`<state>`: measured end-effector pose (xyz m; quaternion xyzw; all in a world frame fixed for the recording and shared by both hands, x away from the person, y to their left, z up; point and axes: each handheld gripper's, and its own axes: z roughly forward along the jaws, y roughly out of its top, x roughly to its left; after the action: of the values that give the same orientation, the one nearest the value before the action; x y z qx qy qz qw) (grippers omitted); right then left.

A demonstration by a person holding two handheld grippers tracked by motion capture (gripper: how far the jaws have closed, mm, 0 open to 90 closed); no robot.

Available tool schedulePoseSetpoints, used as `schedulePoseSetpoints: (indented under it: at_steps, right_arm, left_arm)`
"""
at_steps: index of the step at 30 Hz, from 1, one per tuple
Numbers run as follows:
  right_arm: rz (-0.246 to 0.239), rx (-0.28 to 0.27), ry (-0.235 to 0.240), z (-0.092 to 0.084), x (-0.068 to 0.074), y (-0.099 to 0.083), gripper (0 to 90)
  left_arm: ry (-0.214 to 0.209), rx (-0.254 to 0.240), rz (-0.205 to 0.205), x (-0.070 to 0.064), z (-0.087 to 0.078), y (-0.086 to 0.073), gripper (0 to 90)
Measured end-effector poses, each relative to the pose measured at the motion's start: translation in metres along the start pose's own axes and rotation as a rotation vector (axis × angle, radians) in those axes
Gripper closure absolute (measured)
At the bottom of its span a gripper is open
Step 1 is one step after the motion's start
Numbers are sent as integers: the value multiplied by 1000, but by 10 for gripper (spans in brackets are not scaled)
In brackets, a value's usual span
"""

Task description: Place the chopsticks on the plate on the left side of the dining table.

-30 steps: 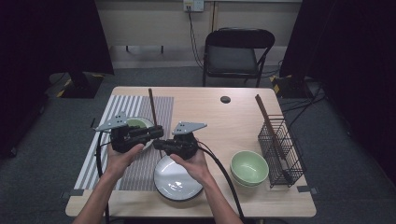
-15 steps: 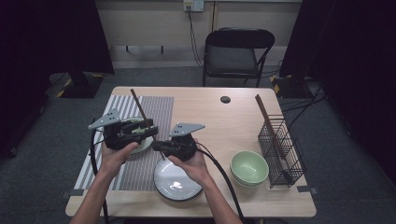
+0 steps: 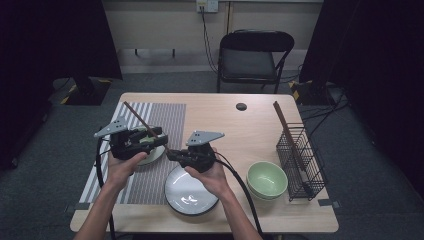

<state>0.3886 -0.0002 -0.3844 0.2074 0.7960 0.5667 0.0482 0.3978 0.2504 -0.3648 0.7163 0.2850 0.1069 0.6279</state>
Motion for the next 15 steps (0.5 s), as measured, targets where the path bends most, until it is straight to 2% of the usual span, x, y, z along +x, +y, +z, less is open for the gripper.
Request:
schedulePoseSetpoints:
  at_steps: [10, 15]
  right_arm:
    - [-5, 6, -13, -3, -2, 0, 852]
    - [-5, 4, -9, -4, -1, -1, 852]
  left_arm:
    - [5, 12, -11, 3, 2, -3, 487]
    - [3, 11, -14, 3, 2, -2, 452]
